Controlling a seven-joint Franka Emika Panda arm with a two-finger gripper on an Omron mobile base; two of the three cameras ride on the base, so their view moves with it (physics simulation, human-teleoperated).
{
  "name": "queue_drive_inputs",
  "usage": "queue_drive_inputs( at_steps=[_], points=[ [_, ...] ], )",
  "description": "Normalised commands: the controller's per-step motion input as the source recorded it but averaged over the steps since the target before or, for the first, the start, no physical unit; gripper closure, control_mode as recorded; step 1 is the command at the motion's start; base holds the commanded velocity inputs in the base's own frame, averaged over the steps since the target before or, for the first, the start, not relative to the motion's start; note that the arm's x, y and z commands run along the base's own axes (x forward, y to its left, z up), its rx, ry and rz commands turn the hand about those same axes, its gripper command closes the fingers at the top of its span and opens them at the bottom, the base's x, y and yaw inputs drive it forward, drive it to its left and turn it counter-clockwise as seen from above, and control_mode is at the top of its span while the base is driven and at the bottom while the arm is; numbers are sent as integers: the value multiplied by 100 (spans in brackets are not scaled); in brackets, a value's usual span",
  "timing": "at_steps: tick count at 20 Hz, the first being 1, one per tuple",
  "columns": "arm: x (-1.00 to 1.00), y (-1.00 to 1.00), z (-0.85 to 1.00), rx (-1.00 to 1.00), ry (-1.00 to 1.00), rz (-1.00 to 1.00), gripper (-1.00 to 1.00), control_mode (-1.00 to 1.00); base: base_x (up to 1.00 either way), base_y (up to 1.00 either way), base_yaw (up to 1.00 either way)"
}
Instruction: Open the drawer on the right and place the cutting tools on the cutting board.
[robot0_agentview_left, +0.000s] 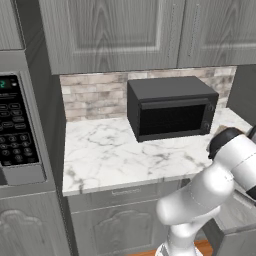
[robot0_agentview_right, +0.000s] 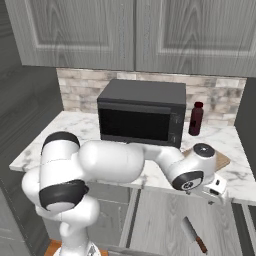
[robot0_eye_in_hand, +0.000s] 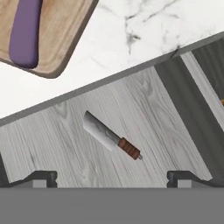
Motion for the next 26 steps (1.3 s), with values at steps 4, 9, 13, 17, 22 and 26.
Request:
queue_drive_inputs(
  at_steps=[4,9,13,17,22,26],
  points=[
    [-13,0,-11,0,0,0,-100,-100,0,0,0],
    [-3,0,-6,0,0,0,-100,-100,0,0,0],
    [-14,0,-7,0,0,0,-100,-100,0,0,0],
    [0,0,0,0,0,0,-100,-100,0,0,0],
    [0,0,-13,0,1,0,-100,-100,0,0,0],
    [0,0,-10,0,0,0,-100,-100,0,0,0]
  ],
)
